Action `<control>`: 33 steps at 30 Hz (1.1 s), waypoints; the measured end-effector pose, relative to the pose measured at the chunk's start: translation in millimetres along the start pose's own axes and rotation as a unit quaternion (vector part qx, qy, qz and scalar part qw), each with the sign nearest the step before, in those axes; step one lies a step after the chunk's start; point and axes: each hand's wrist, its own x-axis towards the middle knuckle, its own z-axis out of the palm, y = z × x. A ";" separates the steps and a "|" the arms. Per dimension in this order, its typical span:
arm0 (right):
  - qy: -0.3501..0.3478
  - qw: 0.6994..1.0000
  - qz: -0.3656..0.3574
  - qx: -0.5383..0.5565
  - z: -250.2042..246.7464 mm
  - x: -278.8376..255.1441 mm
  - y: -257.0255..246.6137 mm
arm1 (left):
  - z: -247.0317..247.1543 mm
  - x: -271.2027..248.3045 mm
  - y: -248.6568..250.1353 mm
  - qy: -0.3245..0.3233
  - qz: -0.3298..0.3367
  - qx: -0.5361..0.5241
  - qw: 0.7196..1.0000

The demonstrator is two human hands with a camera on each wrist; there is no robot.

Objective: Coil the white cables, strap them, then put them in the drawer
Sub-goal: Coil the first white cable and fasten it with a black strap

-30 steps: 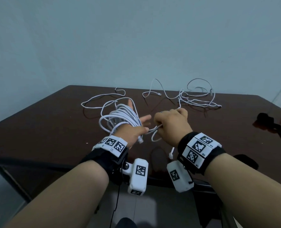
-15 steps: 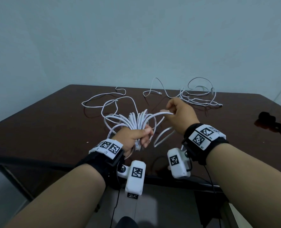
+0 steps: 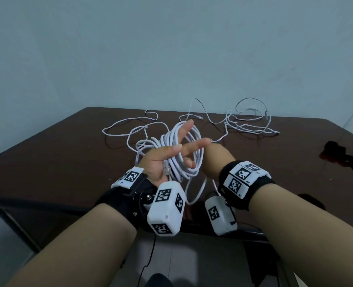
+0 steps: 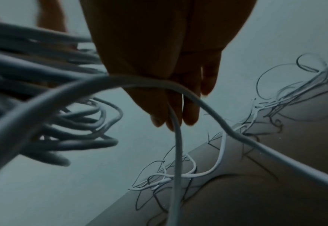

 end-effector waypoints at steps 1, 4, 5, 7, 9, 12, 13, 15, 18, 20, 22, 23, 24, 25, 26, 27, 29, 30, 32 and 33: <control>-0.011 1.000 -0.002 0.023 1.9 0.2 -1.7 | 1.2 0.0 1.1 0.002 -0.001 -0.014 1.000; -0.037 0.995 -0.005 0.095 0.2 -5.3 -4.4 | 5.0 0.7 1.9 0.036 0.028 -0.021 0.999; -0.055 0.994 -0.010 0.098 -1.9 -9.7 -6.6 | 4.9 1.3 2.8 0.049 0.039 -0.020 0.998; -0.070 0.992 -0.015 0.104 -3.2 -12.9 -9.7 | 4.9 2.2 5.4 0.077 0.061 -0.023 0.995; -0.074 0.989 -0.009 0.127 -5.1 -12.7 -10.8 | 6.7 2.8 7.3 0.114 0.080 -0.014 0.990; -0.101 0.977 -0.007 0.190 -10.3 -13.9 -10.7 | 13.1 4.9 7.7 0.193 0.123 0.010 0.973; -0.127 0.967 -0.005 0.220 -11.2 -15.5 -10.6 | 15.5 5.9 7.7 0.218 0.138 0.017 0.966; -0.179 0.937 -0.011 0.299 -11.6 -18.8 -12.2 | 17.1 7.3 7.9 0.244 0.158 0.029 0.956; -0.206 0.921 -0.028 0.328 -13.2 -21.2 -13.9 | 17.5 7.8 8.0 0.266 0.168 0.079 0.946; -0.206 0.919 -0.034 0.336 -13.8 -21.2 -12.8 | 14.3 8.8 7.8 0.282 0.172 0.106 0.938; -0.207 0.904 -0.028 0.372 -13.5 -21.7 -11.9 | 9.9 9.8 8.9 0.302 0.169 0.123 0.930; -0.207 0.895 -0.025 0.393 -12.8 -22.3 -12.2 | 8.1 9.9 8.7 0.312 0.163 0.133 0.926; -0.204 0.891 -0.025 0.404 -11.6 -22.5 -13.3 | 5.2 10.5 7.7 0.320 0.158 0.146 0.923; -0.197 0.895 -0.025 0.399 -10.2 -22.3 -14.1 | 4.9 10.9 6.7 0.324 0.156 0.158 0.920; -0.189 0.905 -0.028 0.380 -8.7 -21.3 -14.8 | 5.1 11.6 4.7 0.331 0.161 0.178 0.913; -0.178 0.919 -0.033 0.350 -7.9 -20.6 -15.6 | 6.3 11.5 3.1 0.340 0.165 0.206 0.902; -0.153 0.941 -0.052 0.296 -8.1 -20.0 -16.1 | 5.4 11.1 1.2 0.368 0.142 0.296 0.870; -0.139 0.948 -0.062 0.281 -9.1 -20.1 -16.0 | 5.5 10.4 2.3 0.391 0.112 0.348 0.844; -0.122 0.948 -0.066 0.287 -11.2 -20.5 -14.7 | 1.4 7.6 6.3 0.443 0.036 0.426 0.788; -0.123 0.937 -0.058 0.321 -11.3 -20.8 -13.2 | -0.9 6.1 8.2 0.444 0.018 0.439 0.781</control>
